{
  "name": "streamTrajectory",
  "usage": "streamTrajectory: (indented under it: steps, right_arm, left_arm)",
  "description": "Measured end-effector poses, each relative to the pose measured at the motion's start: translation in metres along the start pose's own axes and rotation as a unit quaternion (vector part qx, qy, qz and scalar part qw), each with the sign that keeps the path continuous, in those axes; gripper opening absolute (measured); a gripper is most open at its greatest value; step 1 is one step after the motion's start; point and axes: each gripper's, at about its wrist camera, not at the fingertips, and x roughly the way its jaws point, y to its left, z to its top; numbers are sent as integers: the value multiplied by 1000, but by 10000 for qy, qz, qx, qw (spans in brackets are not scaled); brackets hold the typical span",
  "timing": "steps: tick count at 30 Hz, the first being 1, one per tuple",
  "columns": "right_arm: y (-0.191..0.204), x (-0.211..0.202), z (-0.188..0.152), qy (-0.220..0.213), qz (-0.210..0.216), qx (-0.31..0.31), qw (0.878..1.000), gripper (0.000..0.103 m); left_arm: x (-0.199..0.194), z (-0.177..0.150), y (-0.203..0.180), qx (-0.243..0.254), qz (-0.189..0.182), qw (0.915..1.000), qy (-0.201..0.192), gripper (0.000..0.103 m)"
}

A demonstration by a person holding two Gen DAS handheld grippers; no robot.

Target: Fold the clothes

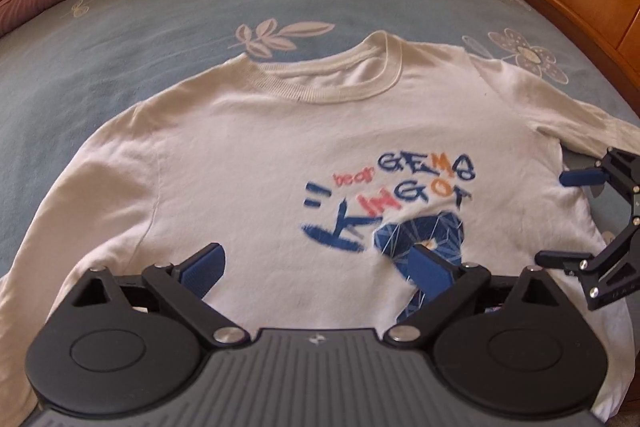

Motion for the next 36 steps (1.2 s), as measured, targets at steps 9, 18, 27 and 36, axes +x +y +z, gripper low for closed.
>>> streamTrajectory:
  steps: [9,18,27,36]
  right_arm:
    - [-103,-45,43,-712,-598,1794,9794,103]
    - [-192,-13,59,-661,293,3105,9478,103]
    - [-165,32,58,229,352,2295,9724,103]
    - [-213,24,56,-373,-643,2520,9649,103]
  left_arm:
    - [37,47,-28,303,-684,9969,-245,98]
    - [56,45,-44,709,-899,9934,-31,98]
    - [64,47,-46,527,-646,9964,129,98]
    - [69,52,-61,424,-705,9965,121,98]
